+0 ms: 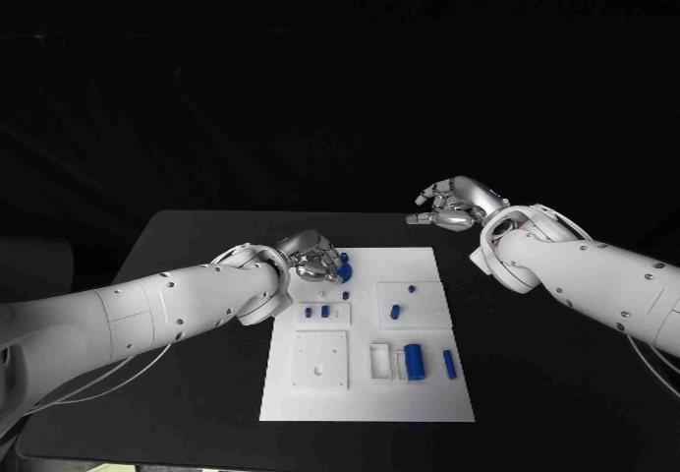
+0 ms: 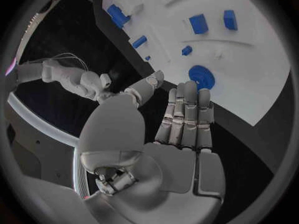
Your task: Assemble the parts on the task board
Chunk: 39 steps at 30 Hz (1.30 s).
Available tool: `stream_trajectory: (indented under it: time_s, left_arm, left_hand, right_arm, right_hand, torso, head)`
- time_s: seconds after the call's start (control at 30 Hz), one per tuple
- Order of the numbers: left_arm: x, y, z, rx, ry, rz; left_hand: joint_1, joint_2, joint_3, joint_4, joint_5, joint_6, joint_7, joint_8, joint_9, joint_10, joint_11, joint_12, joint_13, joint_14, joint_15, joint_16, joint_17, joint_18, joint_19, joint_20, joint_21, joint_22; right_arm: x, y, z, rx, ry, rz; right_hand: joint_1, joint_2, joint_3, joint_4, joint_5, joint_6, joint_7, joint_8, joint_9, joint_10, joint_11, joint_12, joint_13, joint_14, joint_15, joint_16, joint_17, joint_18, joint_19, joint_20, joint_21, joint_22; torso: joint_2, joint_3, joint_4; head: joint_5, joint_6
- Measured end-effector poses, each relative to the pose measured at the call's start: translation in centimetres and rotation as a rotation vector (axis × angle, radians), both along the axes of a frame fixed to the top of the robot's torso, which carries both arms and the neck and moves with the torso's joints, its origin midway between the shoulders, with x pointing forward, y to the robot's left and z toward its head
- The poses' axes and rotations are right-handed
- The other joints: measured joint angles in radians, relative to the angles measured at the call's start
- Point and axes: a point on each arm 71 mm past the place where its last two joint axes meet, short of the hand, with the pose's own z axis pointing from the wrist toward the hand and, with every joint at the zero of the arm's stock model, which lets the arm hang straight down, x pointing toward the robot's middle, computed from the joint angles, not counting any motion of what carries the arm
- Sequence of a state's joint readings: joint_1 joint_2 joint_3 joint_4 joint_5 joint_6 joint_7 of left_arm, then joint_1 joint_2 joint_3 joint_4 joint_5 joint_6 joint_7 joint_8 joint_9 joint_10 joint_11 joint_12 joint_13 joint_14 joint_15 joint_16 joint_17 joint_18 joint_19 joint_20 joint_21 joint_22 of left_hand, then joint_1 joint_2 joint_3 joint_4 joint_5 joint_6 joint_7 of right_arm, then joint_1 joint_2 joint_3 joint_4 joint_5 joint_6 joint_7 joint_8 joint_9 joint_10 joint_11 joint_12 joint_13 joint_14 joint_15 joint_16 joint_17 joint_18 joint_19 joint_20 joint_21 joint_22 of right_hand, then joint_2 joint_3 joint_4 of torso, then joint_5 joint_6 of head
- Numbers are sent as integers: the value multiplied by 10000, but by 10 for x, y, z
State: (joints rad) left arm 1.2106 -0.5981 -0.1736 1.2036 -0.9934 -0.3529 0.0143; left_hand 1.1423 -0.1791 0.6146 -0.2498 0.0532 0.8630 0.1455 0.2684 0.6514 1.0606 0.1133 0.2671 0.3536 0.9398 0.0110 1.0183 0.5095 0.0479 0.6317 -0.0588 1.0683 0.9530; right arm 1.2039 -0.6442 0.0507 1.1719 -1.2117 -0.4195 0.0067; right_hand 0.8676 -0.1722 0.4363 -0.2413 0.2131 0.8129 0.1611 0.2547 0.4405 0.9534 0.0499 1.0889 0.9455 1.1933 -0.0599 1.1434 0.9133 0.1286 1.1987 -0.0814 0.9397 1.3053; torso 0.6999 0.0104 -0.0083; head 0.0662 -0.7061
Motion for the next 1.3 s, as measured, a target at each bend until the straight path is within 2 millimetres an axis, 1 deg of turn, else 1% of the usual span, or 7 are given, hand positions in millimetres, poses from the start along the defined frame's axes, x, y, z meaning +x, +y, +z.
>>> stream_trajectory:
  time_s: [0.13, 0.33, 0.4, 0.47, 0.57, 0.67, 1.3]
  left_arm:
    - [1, -12, 2, 648, -786, -793]
    - [4, -22, 3, 1534, -1591, -1511]
    - [5, -24, 2, 1799, -1781, -1677]
    - [6, -26, 2, 1989, -1902, -1782]
    - [7, -29, 1, 2187, -2039, -1905]
    - [7, -31, 1, 2316, -2079, -1999]
    - [5, -35, -20, 2829, -1776, -2300]
  left_hand:
    - [109, 6, 16, -56, 0, 124, -51, 0, -118, 166, -67, -146, -158, 91, -90, 0, -22, 72, 120, -20, 0, -30]
    - [157, -51, 36, -89, 0, 194, -41, 0, -228, 276, -26, -244, -299, 126, -56, -81, -76, 69, 120, -20, 0, -70]
    - [157, -51, 61, -115, 0, 229, -12, 0, -266, 314, -29, -317, -349, 126, -56, -155, -102, 65, 120, -20, -53, -85]
    - [157, -51, 61, -115, 0, 229, -12, 0, -292, 331, -43, -317, -383, 126, -56, -155, -113, 65, 120, -20, -55, -87]
    - [157, -51, 61, -115, 0, 303, -13, 0, -339, 306, -17, -504, -480, 113, -43, -226, -135, 62, 120, -19, -55, -99]
    - [210, -103, 61, -115, 0, 302, -12, -1, -412, 12, 110, -787, -675, 116, 48, -231, -146, 40, 119, -19, -90, -108]
    - [250, -64, 34, -88, 0, 371, -14, -59, -586, 419, 6, -823, -923, 197, 52, -154, -56, -20, 119, -18, -36, -62]
  right_arm:
    - [0, 1, 0, 110, 34, -11]
    - [1, 0, -1, 319, 132, -47]
    - [2, 0, -1, 480, 244, -55]
    - [2, 0, -2, 653, 391, -32]
    - [3, 0, -4, 1026, 699, -17]
    - [4, -1, -5, 1449, 1023, -42]
    - [8, 0, -10, 3031, 2059, -73]
  right_hand:
    - [-44, 44, 184, 8, 42, -48, 48, 0, 0, -424, 92, -640, -557, -562, 134, -890, -514, 16, -689, 348, -908, -434]
    - [-53, 53, 418, -60, 41, -99, 200, 57, 28, -760, 302, -2040, -1978, -977, 394, -2874, -1614, 618, -1388, 1089, -2801, -1629]
    - [-113, 113, 562, -140, 41, -144, 351, 81, 38, -1059, 447, -2921, -2759, -1560, 681, -3842, -2075, 740, -2119, 1410, -3694, -2139]
    - [-111, 126, 727, -259, 24, -181, 436, 185, 77, -1133, 678, -4321, -4136, -2145, 1221, -5269, -2792, 886, -2997, 1817, -4831, -2840]
    - [41, 277, 885, -278, -117, -291, 450, 202, 79, -1516, 1063, -5598, -5345, -3070, 1838, -6550, -3500, 778, -4155, 2200, -5885, -3424]
    - [185, 361, 913, -278, -118, -395, 381, 241, 80, -1391, 1200, -6390, -6263, -3420, 2059, -7307, -4039, 625, -4638, 2443, -6465, -3766]
    - [807, 537, 827, -191, -117, -573, 348, 348, -103, -465, 1262, -7697, -8079, -3132, 2210, -8010, -4942, 566, -5059, 2710, -6932, -3706]
  torso:
    - [-1, 0, -3]
    - [1, 0, -14]
    - [2, 6, -12]
    - [2, 7, -12]
    - [2, 8, -12]
    - [2, 9, -13]
    - [6, 12, -7]
  head:
    - [0, 0]
    - [5, 8]
    - [0, 7]
    - [-3, 6]
    - [-4, 3]
    - [6, -5]
    - [9, -62]
